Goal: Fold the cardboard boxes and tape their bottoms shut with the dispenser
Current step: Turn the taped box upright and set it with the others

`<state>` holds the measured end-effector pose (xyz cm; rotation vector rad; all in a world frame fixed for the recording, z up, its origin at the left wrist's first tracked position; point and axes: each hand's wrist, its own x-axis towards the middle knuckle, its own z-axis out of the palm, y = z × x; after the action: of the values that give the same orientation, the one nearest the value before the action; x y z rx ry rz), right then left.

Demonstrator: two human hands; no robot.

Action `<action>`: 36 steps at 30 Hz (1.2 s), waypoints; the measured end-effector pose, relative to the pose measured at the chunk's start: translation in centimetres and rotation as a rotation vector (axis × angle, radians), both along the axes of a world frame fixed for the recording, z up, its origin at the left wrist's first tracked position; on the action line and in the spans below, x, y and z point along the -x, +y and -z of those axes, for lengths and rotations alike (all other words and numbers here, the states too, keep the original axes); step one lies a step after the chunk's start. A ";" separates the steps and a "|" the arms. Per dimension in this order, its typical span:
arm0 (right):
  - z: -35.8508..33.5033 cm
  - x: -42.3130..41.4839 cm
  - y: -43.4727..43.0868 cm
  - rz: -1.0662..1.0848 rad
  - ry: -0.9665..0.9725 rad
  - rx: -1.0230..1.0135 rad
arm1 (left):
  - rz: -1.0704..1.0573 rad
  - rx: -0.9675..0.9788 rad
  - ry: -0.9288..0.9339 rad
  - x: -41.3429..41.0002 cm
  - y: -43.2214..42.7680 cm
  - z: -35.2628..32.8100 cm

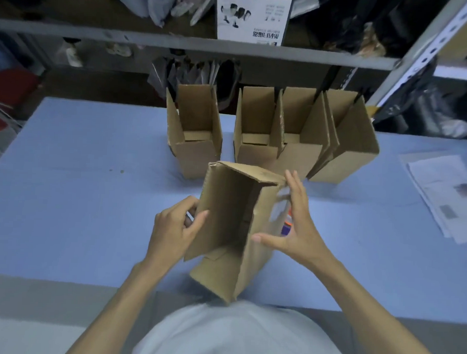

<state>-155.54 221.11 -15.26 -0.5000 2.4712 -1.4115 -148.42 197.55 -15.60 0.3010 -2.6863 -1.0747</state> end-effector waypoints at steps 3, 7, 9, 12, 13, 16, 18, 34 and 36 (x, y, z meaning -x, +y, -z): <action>-1.8 -1.3 1.5 0.037 -0.107 0.157 | 0.049 -0.081 0.034 0.9 1.6 -2.6; -4.1 -2.9 3.4 0.136 -0.029 0.180 | 0.174 -0.083 0.141 2.8 4.7 -5.5; -5.2 -3.6 4.9 0.249 0.010 0.183 | 0.261 -0.110 0.169 3.7 5.9 -6.2; -6.6 -5.0 7.3 0.427 0.108 0.176 | 0.371 -0.164 0.184 5.0 7.9 -6.6; -6.9 -5.4 8.1 0.502 0.145 0.175 | 0.408 -0.187 0.178 5.6 8.8 -6.6; -7.5 -5.8 9.9 0.689 0.209 0.182 | 0.490 -0.216 0.149 7.6 12.3 -6.4; -7.7 -5.5 11.1 0.800 0.237 0.170 | 0.512 -0.210 0.104 8.9 15.2 -6.4; -6.0 11.1 28.3 0.586 0.107 -0.068 | 0.403 -0.049 -0.262 23.3 34.3 -5.7; -5.0 13.8 29.6 0.488 0.102 -0.058 | 0.332 -0.085 -0.324 25.7 35.8 -5.1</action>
<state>-169.37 250.68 -10.22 0.0572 2.8359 -1.4981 -174.17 233.30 -10.46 0.0426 -3.0609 -1.3352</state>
